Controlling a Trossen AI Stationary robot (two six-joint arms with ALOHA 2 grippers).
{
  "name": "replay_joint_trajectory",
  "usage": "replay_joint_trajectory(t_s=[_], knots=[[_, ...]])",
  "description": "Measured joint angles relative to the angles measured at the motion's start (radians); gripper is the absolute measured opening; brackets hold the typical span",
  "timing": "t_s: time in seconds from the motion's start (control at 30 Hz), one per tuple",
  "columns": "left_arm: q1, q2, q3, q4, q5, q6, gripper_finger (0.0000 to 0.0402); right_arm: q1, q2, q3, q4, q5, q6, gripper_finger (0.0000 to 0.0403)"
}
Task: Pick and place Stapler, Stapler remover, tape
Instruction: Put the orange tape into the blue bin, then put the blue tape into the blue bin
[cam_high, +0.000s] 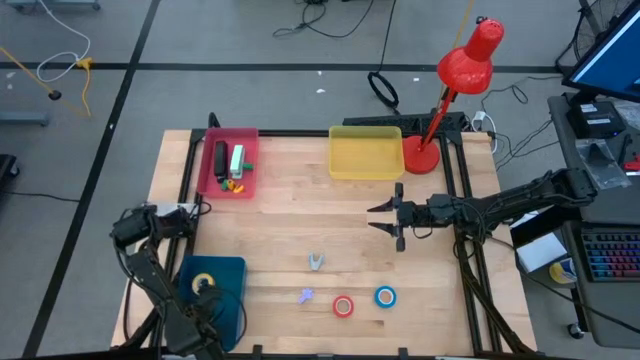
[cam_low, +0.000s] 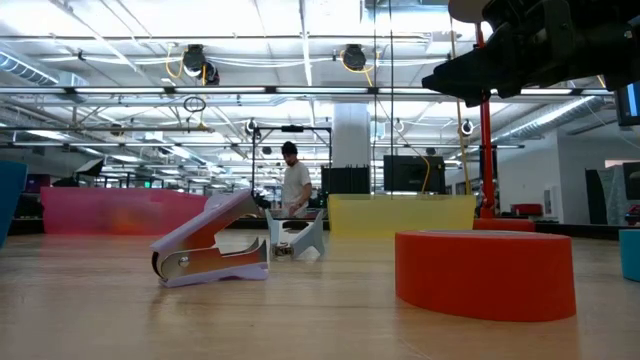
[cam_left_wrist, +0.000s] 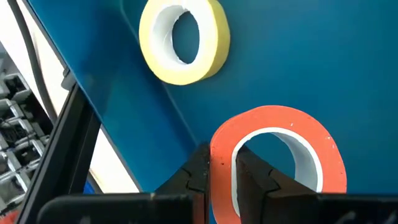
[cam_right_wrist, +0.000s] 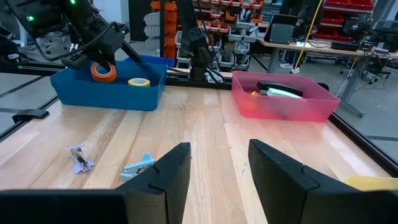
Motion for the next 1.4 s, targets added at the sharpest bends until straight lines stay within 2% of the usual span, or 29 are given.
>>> replay_joint_trajectory(t_s=[0.13, 0.27, 0.7, 0.87, 1.03, 1.13, 1.2, 1.27, 1.4], knots=[[-0.004, 0.0, -0.02, 0.007, 0.0, 0.007, 0.0042, 0.0, 0.0, 0.0, 0.0, 0.0, -0.001, 0.0155], [-0.004, 0.0, -0.056, 0.051, 0.003, 0.046, 0.0062, 0.0, 0.0, 0.0, -0.001, 0.0, -0.002, 0.0155], [-0.003, -0.007, -0.07, 0.06, 0.049, 0.045, 0.0186, 0.0, 0.0, 0.0, -0.044, -0.005, -0.004, 0.0155], [0.006, -0.057, -0.07, 0.059, 0.087, 0.046, 0.0207, 0.001, 0.0, 0.0, -0.124, -0.122, -0.039, 0.0155], [0.01, -0.156, -0.07, 0.046, 0.073, 0.023, 0.0209, 0.035, 0.0, 0.002, -0.167, -0.236, -0.024, 0.0155], [0.011, -0.223, -0.07, 0.034, -0.009, -0.021, 0.0209, 0.094, 0.0, 0.028, -0.258, -0.234, -0.023, 0.0155], [0.011, -0.266, -0.07, 0.032, -0.106, -0.049, 0.0209, 0.136, 0.0, 0.061, -0.331, -0.23, -0.007, 0.0155], [0.011, -0.307, -0.07, 0.032, -0.239, -0.062, 0.0209, 0.18, 0.0, 0.106, -0.413, -0.198, 0.028, 0.0155], [0.014, -0.36, -0.069, 0.032, -0.564, -0.027, 0.0209, 0.269, 0.012, 0.193, -0.621, -0.067, 0.076, 0.0155]])
